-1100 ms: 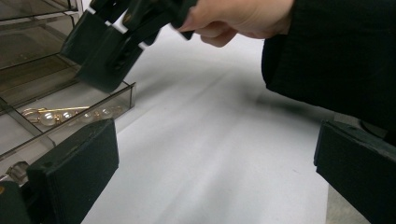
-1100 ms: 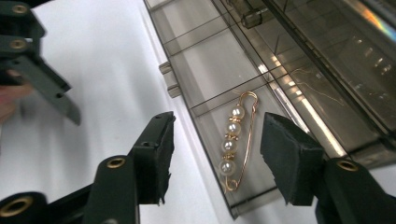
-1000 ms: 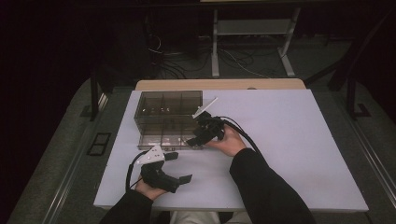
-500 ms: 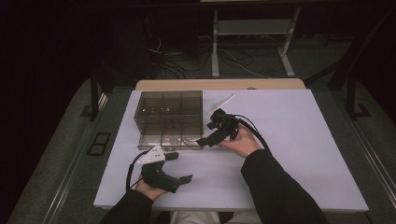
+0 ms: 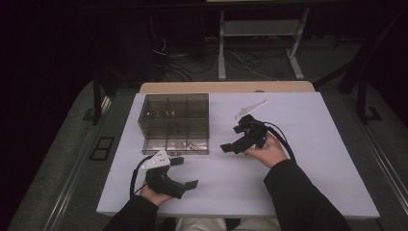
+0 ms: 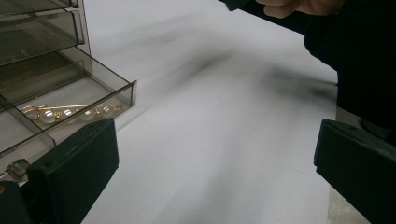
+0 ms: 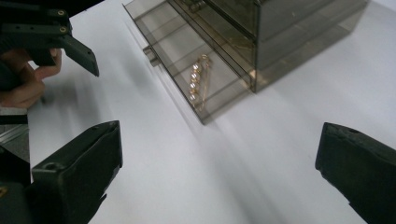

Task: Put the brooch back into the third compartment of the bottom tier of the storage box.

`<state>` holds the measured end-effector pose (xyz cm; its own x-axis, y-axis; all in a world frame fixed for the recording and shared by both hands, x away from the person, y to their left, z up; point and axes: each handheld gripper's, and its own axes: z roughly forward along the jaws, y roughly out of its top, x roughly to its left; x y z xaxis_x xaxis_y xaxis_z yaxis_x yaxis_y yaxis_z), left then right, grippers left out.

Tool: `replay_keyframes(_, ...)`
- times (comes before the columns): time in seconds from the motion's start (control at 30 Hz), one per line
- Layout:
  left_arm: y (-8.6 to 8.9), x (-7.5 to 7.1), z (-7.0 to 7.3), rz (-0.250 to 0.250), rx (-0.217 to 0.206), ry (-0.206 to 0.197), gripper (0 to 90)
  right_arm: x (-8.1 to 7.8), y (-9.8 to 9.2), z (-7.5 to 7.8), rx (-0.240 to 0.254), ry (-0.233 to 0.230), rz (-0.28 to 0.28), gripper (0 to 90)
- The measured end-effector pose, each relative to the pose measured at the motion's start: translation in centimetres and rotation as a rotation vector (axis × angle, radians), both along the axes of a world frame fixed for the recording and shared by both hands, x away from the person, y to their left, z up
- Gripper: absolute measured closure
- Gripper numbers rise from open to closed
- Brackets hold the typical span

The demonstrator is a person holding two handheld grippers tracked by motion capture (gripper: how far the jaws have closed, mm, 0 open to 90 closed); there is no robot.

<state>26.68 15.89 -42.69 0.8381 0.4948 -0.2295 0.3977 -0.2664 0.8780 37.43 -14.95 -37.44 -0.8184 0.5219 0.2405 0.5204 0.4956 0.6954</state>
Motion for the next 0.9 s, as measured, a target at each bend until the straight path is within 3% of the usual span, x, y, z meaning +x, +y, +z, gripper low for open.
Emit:
replay_keyframes(0.4, -0.1, 0.0, 0.0, -0.002, 0.000, 0.002, 0.0, -1.6, -3.5, -0.3, 0.007, 0.007, -0.065, 0.2)
replay_keyframes(0.9, -0.1, -0.1, -0.1, -0.001, 0.001, 0.004, 0.0, -3.4, -6.4, -0.3, 0.008, -0.012, -0.113, 0.2)
